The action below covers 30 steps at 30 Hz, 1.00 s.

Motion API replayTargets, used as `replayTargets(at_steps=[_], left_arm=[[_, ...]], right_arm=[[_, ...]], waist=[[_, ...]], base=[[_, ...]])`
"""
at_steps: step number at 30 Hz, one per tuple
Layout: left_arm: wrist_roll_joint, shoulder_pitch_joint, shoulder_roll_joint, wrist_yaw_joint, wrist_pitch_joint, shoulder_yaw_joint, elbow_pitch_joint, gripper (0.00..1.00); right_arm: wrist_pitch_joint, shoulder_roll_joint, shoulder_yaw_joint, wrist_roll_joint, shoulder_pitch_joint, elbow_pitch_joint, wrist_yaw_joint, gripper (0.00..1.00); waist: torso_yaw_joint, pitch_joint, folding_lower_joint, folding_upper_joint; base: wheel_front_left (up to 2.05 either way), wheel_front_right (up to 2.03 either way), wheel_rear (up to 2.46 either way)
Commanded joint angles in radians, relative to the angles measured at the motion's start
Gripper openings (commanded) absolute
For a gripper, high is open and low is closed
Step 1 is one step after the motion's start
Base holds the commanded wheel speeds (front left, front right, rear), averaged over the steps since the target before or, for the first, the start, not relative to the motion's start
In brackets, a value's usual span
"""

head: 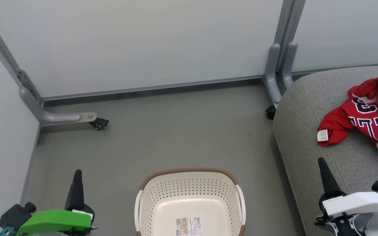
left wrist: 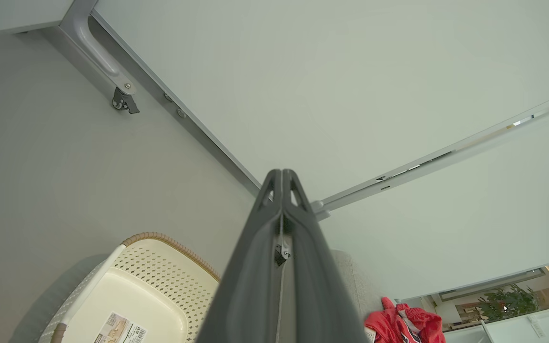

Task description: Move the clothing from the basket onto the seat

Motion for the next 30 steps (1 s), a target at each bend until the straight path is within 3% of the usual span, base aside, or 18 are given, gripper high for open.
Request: replayTargets(at_steps=[1, 30], left_arm=[[-0.032, -0.031, 0.008, -0.006, 0.008, 0.009, -0.005, 0.0], [-0.306, -0.08, 0.007, -0.02, 0.084, 0.053, 0.018, 0.0]], right_arm=[[0.008, -0.007, -0.006, 0.03, -0.022, -0.003, 0.0, 0.0], [0.084, -0.007, -0.035, 0.299, -0.067, 0.036, 0.0, 0.0]], waist=[[0.0, 0.001, 0.0, -0.0001], [-0.009, 0.017, 0.0, -0.0001]], base=[[0.0, 0.0, 0.0], [0.0, 0.0, 0.0]])
